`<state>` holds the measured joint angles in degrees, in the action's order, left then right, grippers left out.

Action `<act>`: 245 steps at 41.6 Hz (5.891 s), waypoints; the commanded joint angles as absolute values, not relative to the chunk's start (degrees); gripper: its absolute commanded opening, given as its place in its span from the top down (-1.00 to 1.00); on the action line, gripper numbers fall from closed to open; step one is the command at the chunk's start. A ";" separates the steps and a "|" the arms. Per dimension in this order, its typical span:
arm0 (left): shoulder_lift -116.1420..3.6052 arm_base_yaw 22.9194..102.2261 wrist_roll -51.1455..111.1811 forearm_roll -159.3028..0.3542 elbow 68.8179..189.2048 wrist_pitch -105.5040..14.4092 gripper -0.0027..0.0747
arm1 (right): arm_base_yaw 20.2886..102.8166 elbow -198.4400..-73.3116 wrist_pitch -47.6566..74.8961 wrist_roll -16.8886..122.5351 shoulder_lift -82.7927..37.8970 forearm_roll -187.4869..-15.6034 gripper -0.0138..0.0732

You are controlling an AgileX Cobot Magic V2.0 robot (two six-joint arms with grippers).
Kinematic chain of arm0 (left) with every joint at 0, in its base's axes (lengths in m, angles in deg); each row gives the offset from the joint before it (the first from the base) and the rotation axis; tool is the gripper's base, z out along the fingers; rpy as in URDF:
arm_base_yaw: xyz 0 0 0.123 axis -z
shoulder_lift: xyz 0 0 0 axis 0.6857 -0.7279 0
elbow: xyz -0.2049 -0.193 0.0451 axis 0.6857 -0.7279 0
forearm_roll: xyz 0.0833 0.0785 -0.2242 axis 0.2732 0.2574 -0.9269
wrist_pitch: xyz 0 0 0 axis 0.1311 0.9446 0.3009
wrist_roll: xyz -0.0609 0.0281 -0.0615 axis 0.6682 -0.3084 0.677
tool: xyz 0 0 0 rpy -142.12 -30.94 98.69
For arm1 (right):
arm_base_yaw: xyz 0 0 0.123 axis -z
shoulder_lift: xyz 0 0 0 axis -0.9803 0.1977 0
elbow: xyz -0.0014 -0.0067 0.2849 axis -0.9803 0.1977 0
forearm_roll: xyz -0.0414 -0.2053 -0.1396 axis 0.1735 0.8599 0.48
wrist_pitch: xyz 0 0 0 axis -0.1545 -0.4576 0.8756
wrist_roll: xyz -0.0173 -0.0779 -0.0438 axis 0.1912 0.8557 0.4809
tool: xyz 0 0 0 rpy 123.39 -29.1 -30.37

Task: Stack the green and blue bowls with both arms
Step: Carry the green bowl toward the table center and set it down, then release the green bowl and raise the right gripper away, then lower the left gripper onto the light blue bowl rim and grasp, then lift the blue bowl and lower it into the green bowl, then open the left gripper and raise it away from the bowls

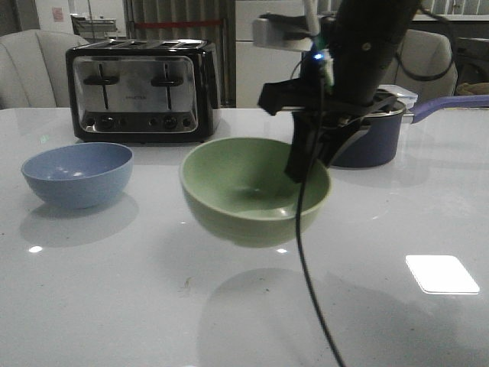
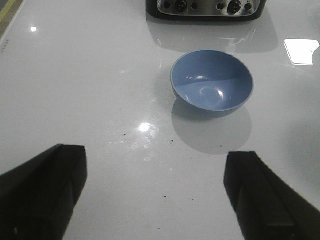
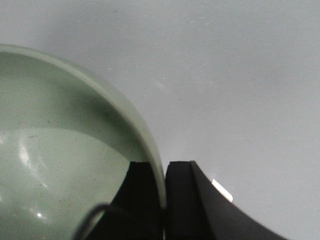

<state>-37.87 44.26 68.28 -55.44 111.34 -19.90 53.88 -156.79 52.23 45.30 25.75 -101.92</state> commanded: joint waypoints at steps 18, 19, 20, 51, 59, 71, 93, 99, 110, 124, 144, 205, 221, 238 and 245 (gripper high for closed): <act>-38.14 44.69 68.38 -55.63 112.85 -24.42 -0.66 | 52.63 -158.57 48.08 42.64 28.72 -100.19 0.22; -38.14 44.69 68.38 -55.63 112.85 -24.42 -0.66 | 52.63 -158.57 48.08 42.64 28.52 -100.14 0.11; -38.14 44.69 68.38 -55.63 112.85 -24.42 -0.66 | 52.63 -158.57 48.08 42.64 28.48 -100.13 0.02; -38.14 44.69 67.34 -55.63 112.85 -25.65 -0.66 | 48.29 -142.60 41.01 46.73 -5.73 -100.02 -0.39; -40.53 44.69 67.21 -55.63 112.85 -25.65 -0.66 | 48.29 -132.37 40.64 46.73 -18.53 -100.02 -0.39; -49.89 46.18 65.66 -55.63 114.85 -25.81 -0.66 | 48.29 -123.73 41.52 46.73 -29.69 -100.02 -0.39; -83.43 50.10 65.13 -55.50 139.93 -21.00 -0.66 | 48.29 -123.64 41.75 46.73 -30.80 -100.02 -0.39; -91.90 49.72 65.23 -55.50 146.82 -19.08 -0.66 | 48.29 -123.64 41.75 46.73 -30.80 -100.02 -0.39; -103.79 47.92 65.78 -57.16 155.55 -18.14 -0.65 | 48.29 -123.64 41.75 46.73 -30.80 -100.02 -0.39; -111.56 47.83 65.78 -57.27 158.63 -20.64 -0.26 | 48.29 -123.64 41.75 46.73 -30.80 -100.02 -0.39; -111.91 47.83 65.78 -57.00 158.63 -20.65 0.69 | 48.29 -123.64 41.75 46.73 -30.80 -100.02 -0.39; -99.03 77.12 63.93 -62.89 158.52 -7.80 0.69 | 48.29 -123.64 41.75 46.73 -30.80 -100.02 -0.39; -105.38 77.12 63.93 -63.66 158.52 -9.54 0.62 | 48.29 -123.64 41.75 46.73 -30.80 -100.02 -0.39; -102.80 77.12 63.93 -61.54 158.64 -8.00 -0.14 | 48.29 -123.64 41.75 46.73 -30.80 -100.02 -0.39; -94.32 77.12 63.93 -60.77 158.53 -6.83 -0.14 | 48.29 -123.64 41.75 46.73 -30.80 -100.02 -0.39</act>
<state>-101.95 76.67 63.90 -60.57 156.92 -6.18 48.49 -122.01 45.12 46.28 -30.13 -99.66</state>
